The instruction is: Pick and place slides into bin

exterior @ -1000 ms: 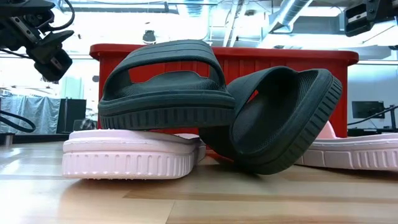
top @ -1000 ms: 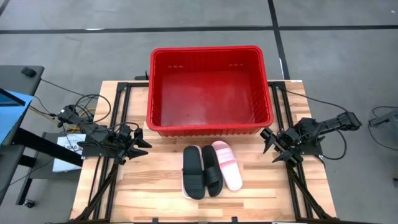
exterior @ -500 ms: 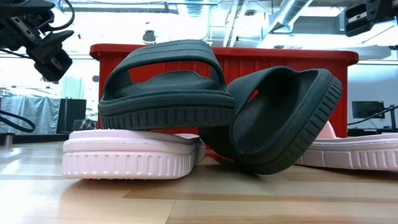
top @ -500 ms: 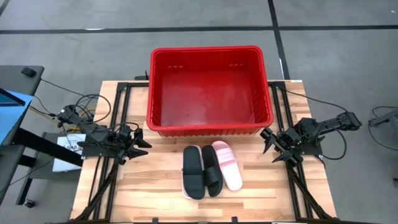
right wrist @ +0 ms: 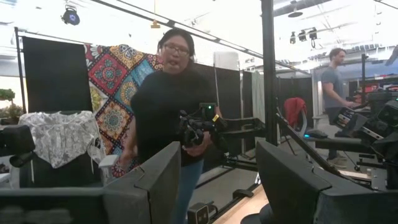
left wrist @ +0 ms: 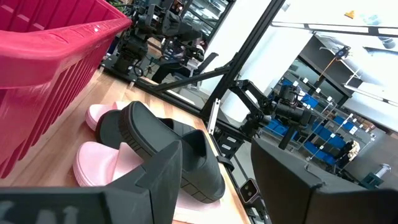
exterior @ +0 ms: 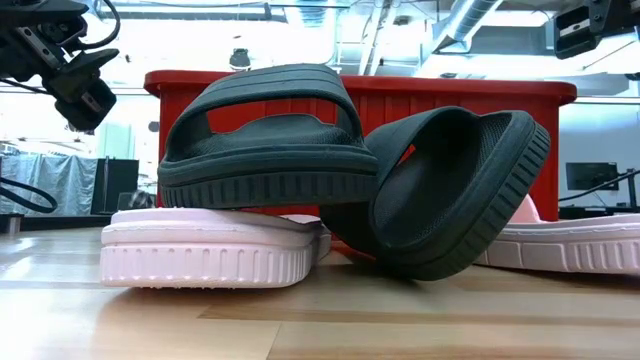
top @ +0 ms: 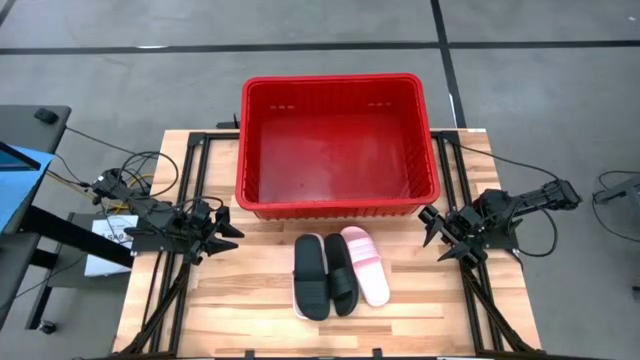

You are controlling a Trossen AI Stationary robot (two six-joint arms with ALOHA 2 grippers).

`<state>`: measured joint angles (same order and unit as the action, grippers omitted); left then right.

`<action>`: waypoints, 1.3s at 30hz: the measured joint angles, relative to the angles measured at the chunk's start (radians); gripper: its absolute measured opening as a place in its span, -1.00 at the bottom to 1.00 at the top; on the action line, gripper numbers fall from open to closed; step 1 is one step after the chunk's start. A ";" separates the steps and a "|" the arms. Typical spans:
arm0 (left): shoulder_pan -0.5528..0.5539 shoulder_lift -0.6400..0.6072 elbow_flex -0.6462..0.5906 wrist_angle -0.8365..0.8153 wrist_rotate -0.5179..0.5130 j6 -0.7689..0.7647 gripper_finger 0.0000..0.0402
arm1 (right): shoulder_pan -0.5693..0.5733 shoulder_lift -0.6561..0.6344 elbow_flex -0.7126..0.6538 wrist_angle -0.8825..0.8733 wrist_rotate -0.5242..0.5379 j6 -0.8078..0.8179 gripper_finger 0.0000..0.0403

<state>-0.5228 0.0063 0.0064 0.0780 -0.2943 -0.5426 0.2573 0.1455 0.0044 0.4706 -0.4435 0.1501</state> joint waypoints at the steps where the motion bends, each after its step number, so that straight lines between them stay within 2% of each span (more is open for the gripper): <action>1: 0.000 0.000 0.000 0.000 0.000 0.000 -0.09 | 0.000 0.000 0.000 0.000 0.000 0.000 0.00; 14: 0.000 0.000 0.000 0.003 -0.040 -0.032 -0.09 | 0.000 0.000 0.000 0.000 0.000 0.000 0.00; 19: 0.001 0.007 0.036 -0.016 0.026 -0.036 -0.09 | 0.000 0.000 0.000 0.000 0.000 0.000 0.00; 22: 0.000 0.007 0.100 0.010 0.039 0.073 -0.09 | 0.000 0.000 0.000 0.000 0.000 0.000 0.00; 27: 0.000 0.023 0.230 0.010 0.018 0.369 -0.09 | 0.000 0.000 0.000 0.000 0.000 0.000 0.00; 31: 0.001 0.076 0.338 0.012 0.020 0.541 -0.09 | 0.000 0.000 0.000 0.000 0.000 0.000 0.00; 35: 0.001 0.210 0.450 -0.010 -0.013 0.600 -0.09 | 0.000 0.000 0.000 0.000 0.000 0.000 0.00; 39: 0.001 0.428 0.567 -0.050 -0.112 0.648 -0.09 | 0.000 0.000 0.000 0.000 0.000 0.000 0.00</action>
<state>-0.5220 0.4344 0.5737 0.0281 -0.4061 0.1055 0.2569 0.1455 0.0044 0.4706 -0.4435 0.1497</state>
